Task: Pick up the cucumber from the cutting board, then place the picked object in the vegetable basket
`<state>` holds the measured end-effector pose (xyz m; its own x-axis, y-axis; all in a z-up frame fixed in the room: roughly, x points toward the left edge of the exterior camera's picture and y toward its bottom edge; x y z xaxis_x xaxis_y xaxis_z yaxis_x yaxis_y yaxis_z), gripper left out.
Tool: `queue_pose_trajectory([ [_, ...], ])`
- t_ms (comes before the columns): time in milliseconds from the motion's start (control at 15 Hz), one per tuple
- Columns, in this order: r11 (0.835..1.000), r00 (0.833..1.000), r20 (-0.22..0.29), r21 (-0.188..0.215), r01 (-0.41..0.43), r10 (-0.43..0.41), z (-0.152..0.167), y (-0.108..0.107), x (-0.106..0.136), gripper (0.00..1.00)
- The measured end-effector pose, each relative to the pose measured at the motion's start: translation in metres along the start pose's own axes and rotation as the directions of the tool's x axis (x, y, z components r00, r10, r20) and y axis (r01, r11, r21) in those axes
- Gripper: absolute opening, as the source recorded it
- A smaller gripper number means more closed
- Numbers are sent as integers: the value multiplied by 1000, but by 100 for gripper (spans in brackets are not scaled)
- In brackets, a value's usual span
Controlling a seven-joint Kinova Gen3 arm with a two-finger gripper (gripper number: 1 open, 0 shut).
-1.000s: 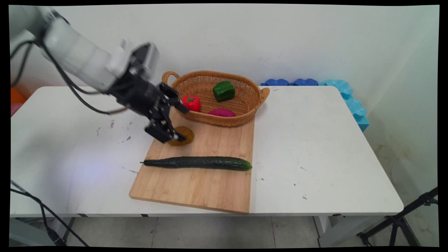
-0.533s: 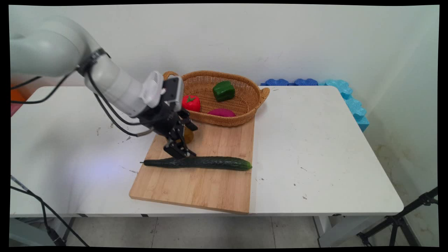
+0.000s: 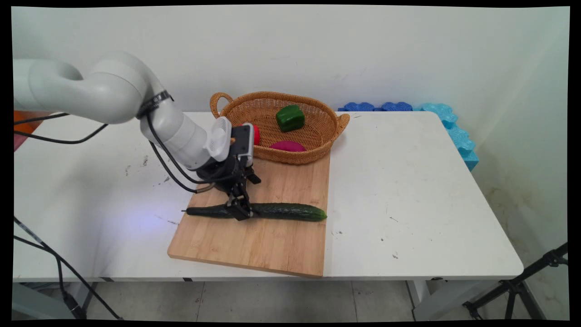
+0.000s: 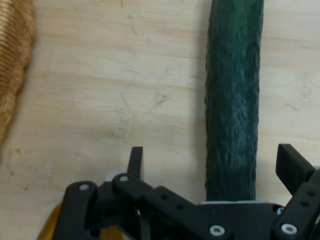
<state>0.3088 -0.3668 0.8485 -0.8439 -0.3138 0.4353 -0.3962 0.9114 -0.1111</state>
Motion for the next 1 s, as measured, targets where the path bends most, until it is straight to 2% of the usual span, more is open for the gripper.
queue_pose_trajectory([
  [333,1000,1000,24,-2,0,0,16,2,3,100],
  [400,1000,1000,27,-3,-3,3,19,2,4,0],
  [733,999,999,31,-29,-22,23,18,6,6,0],
  [1000,998,999,6,-50,-48,48,-8,4,13,0],
])
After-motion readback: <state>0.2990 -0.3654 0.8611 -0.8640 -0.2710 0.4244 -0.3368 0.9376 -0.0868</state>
